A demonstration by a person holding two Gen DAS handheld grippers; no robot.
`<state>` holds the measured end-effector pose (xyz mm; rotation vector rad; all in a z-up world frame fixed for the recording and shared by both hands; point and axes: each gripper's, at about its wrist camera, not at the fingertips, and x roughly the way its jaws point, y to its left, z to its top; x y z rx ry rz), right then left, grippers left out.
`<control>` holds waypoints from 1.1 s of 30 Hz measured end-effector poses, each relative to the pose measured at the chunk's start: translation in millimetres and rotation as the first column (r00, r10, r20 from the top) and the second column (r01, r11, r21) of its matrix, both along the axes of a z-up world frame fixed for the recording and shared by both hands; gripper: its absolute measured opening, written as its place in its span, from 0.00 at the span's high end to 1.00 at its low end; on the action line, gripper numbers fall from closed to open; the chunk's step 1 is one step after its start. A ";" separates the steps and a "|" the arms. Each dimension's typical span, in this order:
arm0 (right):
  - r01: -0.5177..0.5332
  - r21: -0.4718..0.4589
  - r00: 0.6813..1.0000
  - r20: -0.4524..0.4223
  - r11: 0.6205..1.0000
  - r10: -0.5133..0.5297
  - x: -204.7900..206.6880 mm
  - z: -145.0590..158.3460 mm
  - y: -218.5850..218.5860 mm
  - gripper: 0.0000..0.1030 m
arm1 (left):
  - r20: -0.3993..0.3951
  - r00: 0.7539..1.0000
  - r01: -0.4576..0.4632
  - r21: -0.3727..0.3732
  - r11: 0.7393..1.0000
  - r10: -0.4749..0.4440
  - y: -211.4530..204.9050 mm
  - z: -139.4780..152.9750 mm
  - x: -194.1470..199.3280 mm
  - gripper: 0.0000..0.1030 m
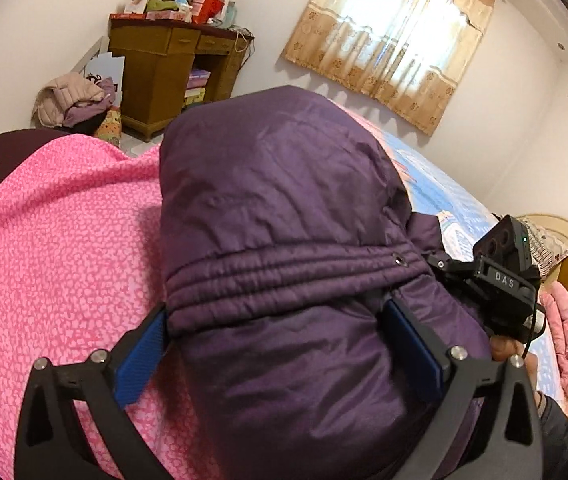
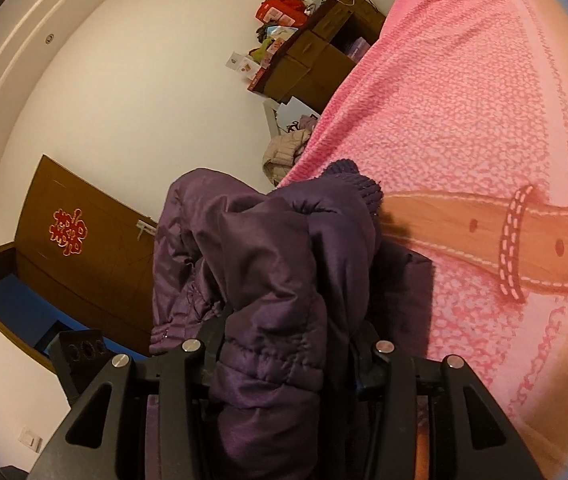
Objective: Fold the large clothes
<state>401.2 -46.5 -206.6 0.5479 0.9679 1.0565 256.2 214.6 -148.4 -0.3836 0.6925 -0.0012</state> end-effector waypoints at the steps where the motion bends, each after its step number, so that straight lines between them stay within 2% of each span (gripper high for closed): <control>1: -0.002 -0.004 1.000 -0.002 1.000 0.002 0.1 -2.0 0.3 0.55 | 0.001 1.000 -0.002 0.004 1.000 0.002 1.1 -2.0 0.5 0.00; 4: -0.002 -0.015 1.000 -0.016 1.000 0.002 -0.6 -7.1 1.8 0.53 | 0.001 1.000 -0.007 0.024 1.000 0.007 -2.9 -2.0 -1.6 0.00; 7: 0.000 -0.021 1.000 -0.023 1.000 0.000 -0.2 -11.6 -1.5 0.52 | 0.005 1.000 -0.013 0.039 0.999 0.013 -2.5 1.6 -20.6 0.00; 11: 0.001 -0.045 1.000 -0.008 0.999 -0.002 -5.3 -16.4 -10.7 0.51 | 0.010 1.000 -0.027 0.049 0.998 0.027 -4.7 0.5 -19.9 0.00; 25: 0.026 -0.116 0.999 0.029 0.993 -0.023 -10.0 -6.1 -9.8 0.45 | 0.003 0.999 -0.041 0.051 0.998 0.041 -9.0 2.8 -22.8 0.00; 29: 0.045 -0.161 0.997 0.075 0.986 -0.033 -15.4 1.1 -11.5 0.43 | -0.008 0.999 -0.035 0.052 0.998 0.036 -9.0 5.6 -23.7 0.00; 33: 0.060 -0.172 0.997 0.067 0.983 -0.049 -16.8 0.4 -14.6 0.41 | -0.010 0.999 -0.036 0.063 0.997 0.037 -9.6 6.3 -23.5 0.00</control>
